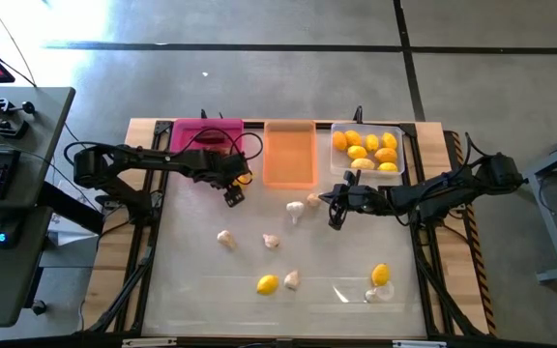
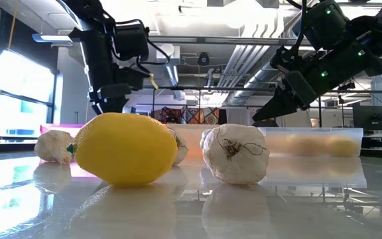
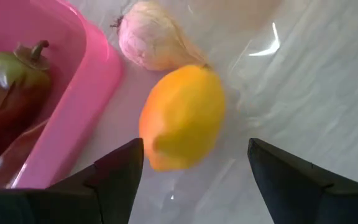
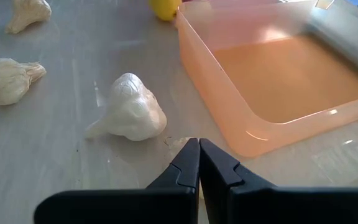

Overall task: Sort produce into baskets
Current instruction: Put the yellow lemon into the transparent bin

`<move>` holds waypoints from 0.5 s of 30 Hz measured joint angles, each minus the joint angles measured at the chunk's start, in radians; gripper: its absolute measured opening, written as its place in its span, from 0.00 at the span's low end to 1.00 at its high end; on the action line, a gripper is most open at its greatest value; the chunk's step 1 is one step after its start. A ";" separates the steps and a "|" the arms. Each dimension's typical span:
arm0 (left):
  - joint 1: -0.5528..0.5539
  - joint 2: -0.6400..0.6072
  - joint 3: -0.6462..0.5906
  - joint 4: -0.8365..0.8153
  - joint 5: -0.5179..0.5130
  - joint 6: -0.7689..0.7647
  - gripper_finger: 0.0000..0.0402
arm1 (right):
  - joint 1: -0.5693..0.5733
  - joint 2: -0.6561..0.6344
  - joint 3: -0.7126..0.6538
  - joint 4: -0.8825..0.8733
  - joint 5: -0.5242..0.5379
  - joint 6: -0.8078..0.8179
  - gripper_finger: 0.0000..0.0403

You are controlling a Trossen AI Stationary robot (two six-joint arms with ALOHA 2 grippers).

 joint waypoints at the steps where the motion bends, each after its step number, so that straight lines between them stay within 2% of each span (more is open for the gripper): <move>1: 0.000 0.000 0.000 0.002 -0.006 0.015 0.69 | 0.000 0.000 0.000 0.000 0.000 0.000 0.00; 10: 0.011 0.032 -0.031 0.071 -0.070 0.111 0.69 | 0.000 0.000 0.000 0.000 0.000 0.000 0.00; 15: 0.008 0.042 -0.037 0.064 -0.065 0.121 0.69 | 0.000 0.000 0.000 0.001 0.001 0.000 0.00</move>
